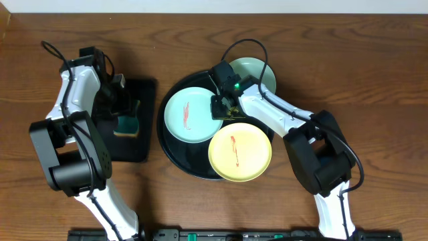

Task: Clean dirty plates on tray and stack at the side
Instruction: 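Grasp the green sponge from the black tray with the left gripper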

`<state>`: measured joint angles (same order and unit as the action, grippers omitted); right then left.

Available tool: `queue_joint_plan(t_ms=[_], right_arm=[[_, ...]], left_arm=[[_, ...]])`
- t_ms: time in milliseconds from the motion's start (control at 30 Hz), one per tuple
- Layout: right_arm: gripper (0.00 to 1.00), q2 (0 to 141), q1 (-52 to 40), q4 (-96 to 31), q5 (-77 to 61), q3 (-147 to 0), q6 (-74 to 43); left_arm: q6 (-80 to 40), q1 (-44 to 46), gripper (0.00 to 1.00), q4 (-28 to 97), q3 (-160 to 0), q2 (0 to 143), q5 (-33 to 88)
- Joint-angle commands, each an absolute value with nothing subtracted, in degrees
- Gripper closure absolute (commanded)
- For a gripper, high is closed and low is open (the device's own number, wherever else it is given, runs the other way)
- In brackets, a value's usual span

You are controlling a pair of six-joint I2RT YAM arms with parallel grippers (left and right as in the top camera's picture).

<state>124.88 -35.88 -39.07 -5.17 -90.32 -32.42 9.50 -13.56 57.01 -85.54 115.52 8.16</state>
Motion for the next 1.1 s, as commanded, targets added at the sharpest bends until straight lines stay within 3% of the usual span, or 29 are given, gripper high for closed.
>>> queue_joint_plan(t_ms=[0,467,633,900,933,1033,1067], right_arm=[[0.99,126.45,-36.84,-39.18,-2.98,-90.15,-30.74],[0.99,126.45,-36.84,-39.16,-2.98,-90.15,-30.76],[0.99,126.45,-36.84,-39.11,-2.96,-90.15,-30.76],[0.99,126.45,-36.84,-39.16,-2.79,-90.15,-30.76],[0.99,126.45,-36.84,-39.07,-2.79,-90.15,-30.76],[0.99,126.45,-36.84,-38.83,-2.79,-90.15,-30.76],[0.99,126.45,-36.84,-38.74,-2.79,-90.15,-30.76]], left_arm=[[10.31,-13.47,0.34,56.77,-85.8,116.01,9.69],[10.02,-13.43,0.36,50.13,-79.81,116.05,9.89],[10.04,-13.43,0.5,49.32,-79.7,116.05,9.82],[10.04,-13.43,0.59,48.42,-79.7,116.05,9.85],[10.07,-13.43,0.62,48.42,-79.7,116.05,9.85],[10.07,-13.43,0.91,48.45,-79.7,116.05,9.85],[10.04,-13.43,0.92,48.47,-79.72,116.05,9.85]])
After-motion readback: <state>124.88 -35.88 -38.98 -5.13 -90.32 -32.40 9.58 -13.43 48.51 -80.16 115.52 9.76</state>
